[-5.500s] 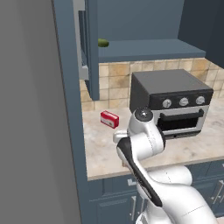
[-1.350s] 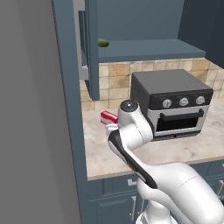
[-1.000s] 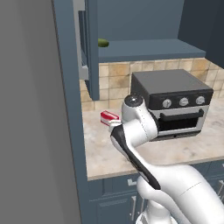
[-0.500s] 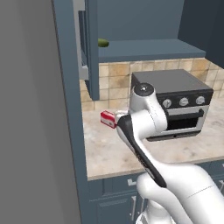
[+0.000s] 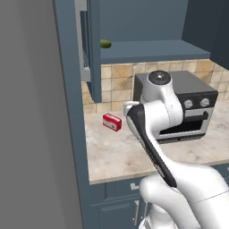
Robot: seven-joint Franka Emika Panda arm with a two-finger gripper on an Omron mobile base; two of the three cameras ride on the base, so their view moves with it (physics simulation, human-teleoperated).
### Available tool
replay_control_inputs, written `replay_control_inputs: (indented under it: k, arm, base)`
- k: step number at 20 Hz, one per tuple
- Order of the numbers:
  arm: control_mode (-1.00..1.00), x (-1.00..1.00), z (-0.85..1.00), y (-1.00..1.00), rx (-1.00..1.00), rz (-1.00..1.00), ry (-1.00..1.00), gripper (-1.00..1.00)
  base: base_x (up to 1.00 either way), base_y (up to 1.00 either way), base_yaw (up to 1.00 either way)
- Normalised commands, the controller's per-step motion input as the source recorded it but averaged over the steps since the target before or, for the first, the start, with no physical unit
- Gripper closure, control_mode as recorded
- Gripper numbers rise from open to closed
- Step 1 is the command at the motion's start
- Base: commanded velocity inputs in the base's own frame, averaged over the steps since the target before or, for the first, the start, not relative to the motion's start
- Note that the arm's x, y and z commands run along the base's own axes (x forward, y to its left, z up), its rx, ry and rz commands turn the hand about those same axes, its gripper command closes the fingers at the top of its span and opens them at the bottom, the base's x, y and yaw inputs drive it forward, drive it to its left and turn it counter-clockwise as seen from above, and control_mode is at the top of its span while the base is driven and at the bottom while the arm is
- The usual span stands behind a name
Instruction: Pick the boxed food and canned food from the counter and place them in the cabinets closest to them.
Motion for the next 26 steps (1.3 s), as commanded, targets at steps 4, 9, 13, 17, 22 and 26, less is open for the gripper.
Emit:
replay_control_inputs:
  k: [4,9,13,17,22,26]
  arm:
    - [-1.00,-0.12,0.48,-0.13,0.00,0.00,-0.01,1.00]
    - [-1.00,-0.09,0.36,-0.14,0.00,0.00,-0.02,1.00]
    - [-1.00,-0.06,0.41,-0.12,0.00,0.00,-0.01,1.00]
    - [-1.00,-0.04,0.42,-0.11,0.00,0.00,-0.02,1.00]
    - [-1.00,-0.01,0.41,-0.09,0.00,0.00,-0.02,1.00]
    - [-1.00,-0.03,0.42,-0.06,0.00,0.00,-0.03,1.00]
  base:
    - [0.00,0.00,0.00]
    - [0.00,0.00,0.00]
    - [0.00,0.00,0.00]
    - [0.00,0.00,0.00]
    - [0.00,0.00,0.00]
    - [0.00,0.00,0.00]
